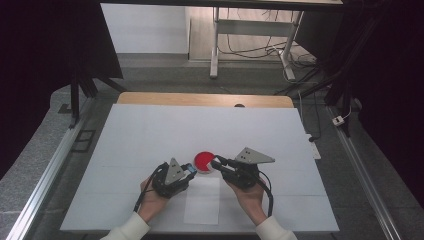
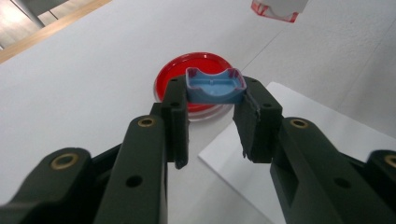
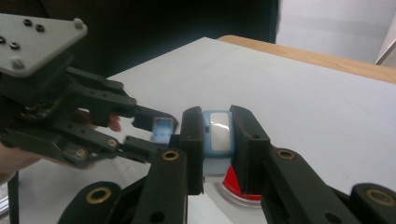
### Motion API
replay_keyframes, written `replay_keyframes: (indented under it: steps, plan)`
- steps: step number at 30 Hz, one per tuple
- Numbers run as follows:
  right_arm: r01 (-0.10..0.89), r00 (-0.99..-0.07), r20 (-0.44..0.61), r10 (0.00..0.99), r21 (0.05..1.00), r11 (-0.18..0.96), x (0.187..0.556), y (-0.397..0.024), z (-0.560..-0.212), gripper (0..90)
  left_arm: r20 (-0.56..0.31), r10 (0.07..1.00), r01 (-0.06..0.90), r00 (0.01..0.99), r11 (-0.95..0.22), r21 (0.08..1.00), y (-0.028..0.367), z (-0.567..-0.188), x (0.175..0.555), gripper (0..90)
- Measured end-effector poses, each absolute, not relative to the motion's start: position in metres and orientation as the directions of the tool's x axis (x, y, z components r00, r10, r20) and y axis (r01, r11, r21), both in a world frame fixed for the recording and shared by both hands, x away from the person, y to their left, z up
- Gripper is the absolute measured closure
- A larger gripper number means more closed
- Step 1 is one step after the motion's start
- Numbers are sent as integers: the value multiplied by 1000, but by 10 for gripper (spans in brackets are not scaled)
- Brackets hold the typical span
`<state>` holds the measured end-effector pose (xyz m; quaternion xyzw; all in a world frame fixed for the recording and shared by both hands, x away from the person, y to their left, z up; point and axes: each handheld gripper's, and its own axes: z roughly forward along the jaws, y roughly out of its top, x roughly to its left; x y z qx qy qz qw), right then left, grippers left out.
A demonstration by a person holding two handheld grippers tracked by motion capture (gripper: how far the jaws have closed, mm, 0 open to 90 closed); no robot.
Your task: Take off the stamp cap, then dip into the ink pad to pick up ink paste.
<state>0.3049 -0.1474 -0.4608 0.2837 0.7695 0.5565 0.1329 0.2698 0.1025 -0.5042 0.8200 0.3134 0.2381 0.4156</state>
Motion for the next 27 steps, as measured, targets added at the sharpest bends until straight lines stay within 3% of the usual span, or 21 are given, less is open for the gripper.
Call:
replay_keyframes:
  steps: [27]
  plan:
    - [282, -792, 96, 603, 933, 222, 309, -155, -458, 748, 88, 760, 364, 644, -406, 838, 166, -501, 240, 657]
